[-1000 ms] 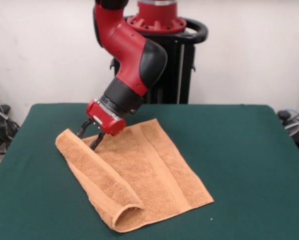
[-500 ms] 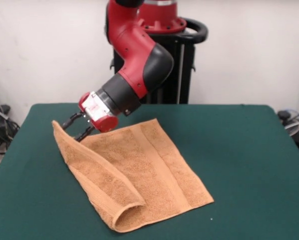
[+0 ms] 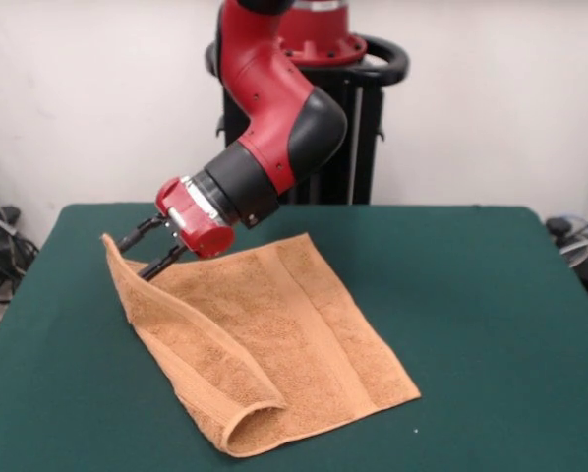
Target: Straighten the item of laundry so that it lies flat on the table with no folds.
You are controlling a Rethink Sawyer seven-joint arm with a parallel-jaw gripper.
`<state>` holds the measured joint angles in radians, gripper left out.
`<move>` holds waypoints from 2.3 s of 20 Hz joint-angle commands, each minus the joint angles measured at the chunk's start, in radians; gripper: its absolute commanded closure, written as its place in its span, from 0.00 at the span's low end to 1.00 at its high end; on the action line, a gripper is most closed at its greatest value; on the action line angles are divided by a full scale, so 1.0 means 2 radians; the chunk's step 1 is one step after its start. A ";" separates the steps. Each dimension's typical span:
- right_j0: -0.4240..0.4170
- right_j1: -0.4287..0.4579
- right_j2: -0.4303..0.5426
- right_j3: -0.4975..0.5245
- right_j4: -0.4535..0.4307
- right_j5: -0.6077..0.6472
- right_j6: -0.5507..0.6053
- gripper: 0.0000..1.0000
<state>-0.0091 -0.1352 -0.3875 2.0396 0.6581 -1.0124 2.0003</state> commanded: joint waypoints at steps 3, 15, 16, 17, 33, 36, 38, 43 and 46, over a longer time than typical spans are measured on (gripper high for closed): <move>-0.002 -0.014 0.065 -0.048 0.014 0.052 0.099 0.00; -0.027 0.046 0.007 -0.063 -0.010 -0.033 0.096 0.00; -0.031 0.056 0.005 -0.067 -0.008 -0.044 0.102 0.00; -0.035 0.066 0.004 -0.071 -0.006 -0.056 0.107 0.00; -0.089 -0.055 0.085 -0.041 -0.133 0.160 0.068 0.00; -0.095 -0.064 0.095 -0.057 -0.152 0.208 0.061 0.00; -0.090 -0.064 0.091 -0.071 -0.145 0.241 0.047 0.00; -0.051 -0.060 0.061 -0.115 -0.100 0.321 0.020 0.00; -0.019 -0.045 0.036 -0.137 -0.056 0.351 0.022 0.00</move>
<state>-0.1227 -0.2483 -0.3814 1.9505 0.4373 -0.4258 2.0003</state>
